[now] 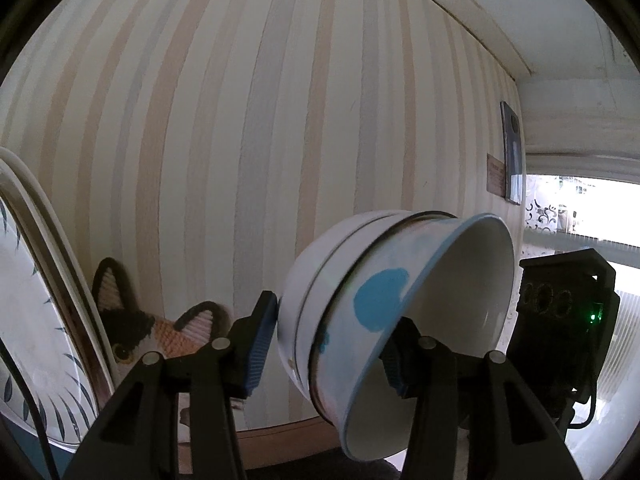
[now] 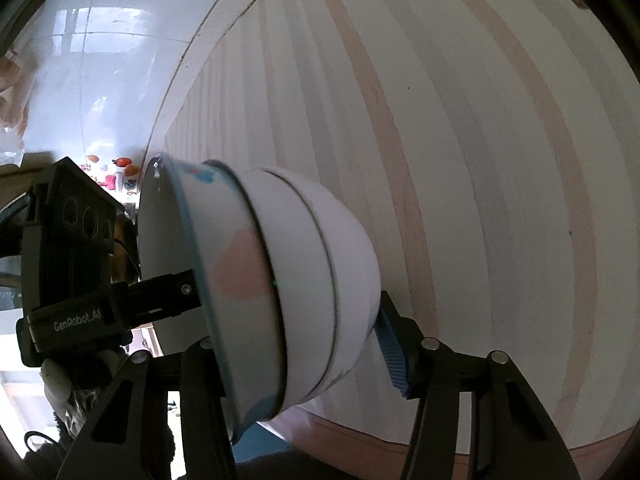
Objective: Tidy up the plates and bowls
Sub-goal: 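Lift the three-bowl stack with the right gripper, tilting it, then lower the bowl stack onto the blue-leaf plate stack and open the right gripper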
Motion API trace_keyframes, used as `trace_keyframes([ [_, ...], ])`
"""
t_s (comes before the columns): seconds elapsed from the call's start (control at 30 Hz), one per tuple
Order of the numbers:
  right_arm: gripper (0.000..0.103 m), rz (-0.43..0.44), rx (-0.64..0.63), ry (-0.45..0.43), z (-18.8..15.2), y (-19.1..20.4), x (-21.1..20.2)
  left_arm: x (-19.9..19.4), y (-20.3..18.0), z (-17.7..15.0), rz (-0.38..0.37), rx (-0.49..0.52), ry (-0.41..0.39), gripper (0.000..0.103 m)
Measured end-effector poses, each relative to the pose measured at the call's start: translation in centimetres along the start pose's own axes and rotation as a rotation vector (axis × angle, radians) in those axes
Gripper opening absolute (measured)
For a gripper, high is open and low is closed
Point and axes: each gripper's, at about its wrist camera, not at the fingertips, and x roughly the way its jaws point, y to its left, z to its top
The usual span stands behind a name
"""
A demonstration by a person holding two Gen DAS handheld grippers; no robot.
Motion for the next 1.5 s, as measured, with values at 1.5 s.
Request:
trace_keyframes([
  [1.5, 0.056, 0.04, -0.271, 0.119, -2.3, 21.7, 12.2, -15.5, 17.4, -4.9, 0.024, -0.171, -0.195, 0.045],
])
